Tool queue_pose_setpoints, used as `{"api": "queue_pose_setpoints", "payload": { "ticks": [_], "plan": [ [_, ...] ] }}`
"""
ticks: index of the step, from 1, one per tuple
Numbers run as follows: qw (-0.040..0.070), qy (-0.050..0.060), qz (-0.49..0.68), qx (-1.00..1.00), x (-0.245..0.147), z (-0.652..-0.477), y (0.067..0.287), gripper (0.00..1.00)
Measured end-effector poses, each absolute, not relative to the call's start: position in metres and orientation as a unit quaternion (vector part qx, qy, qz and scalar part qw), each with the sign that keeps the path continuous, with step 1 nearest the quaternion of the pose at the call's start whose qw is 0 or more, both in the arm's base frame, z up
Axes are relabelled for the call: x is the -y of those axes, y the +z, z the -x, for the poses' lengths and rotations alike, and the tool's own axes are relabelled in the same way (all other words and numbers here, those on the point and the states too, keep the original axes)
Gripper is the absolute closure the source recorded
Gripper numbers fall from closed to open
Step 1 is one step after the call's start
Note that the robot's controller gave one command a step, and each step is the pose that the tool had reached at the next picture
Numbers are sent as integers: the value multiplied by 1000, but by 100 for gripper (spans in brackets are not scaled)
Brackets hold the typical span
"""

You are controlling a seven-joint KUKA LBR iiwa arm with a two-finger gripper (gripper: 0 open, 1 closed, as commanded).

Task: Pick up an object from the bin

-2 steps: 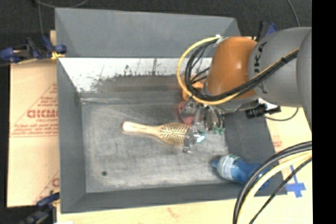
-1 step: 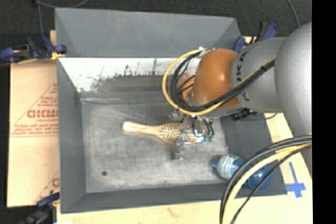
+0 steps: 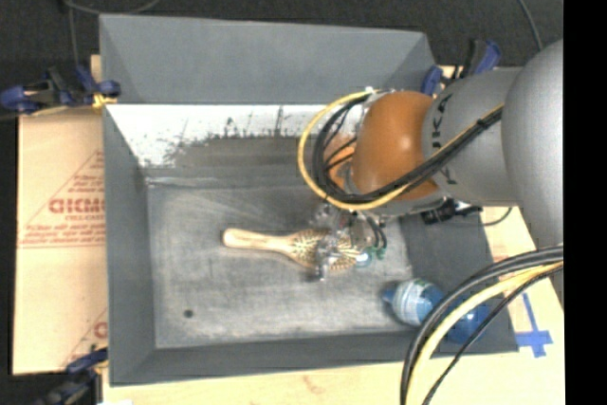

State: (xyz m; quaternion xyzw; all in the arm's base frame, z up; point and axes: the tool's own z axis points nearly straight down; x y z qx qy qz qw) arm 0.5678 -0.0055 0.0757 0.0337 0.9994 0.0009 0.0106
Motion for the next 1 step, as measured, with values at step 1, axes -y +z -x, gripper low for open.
{"api": "queue_pose_setpoints", "payload": {
  "ticks": [1],
  "plan": [
    [11,1,-33,-999,6,-568,76,100]
  ]
}}
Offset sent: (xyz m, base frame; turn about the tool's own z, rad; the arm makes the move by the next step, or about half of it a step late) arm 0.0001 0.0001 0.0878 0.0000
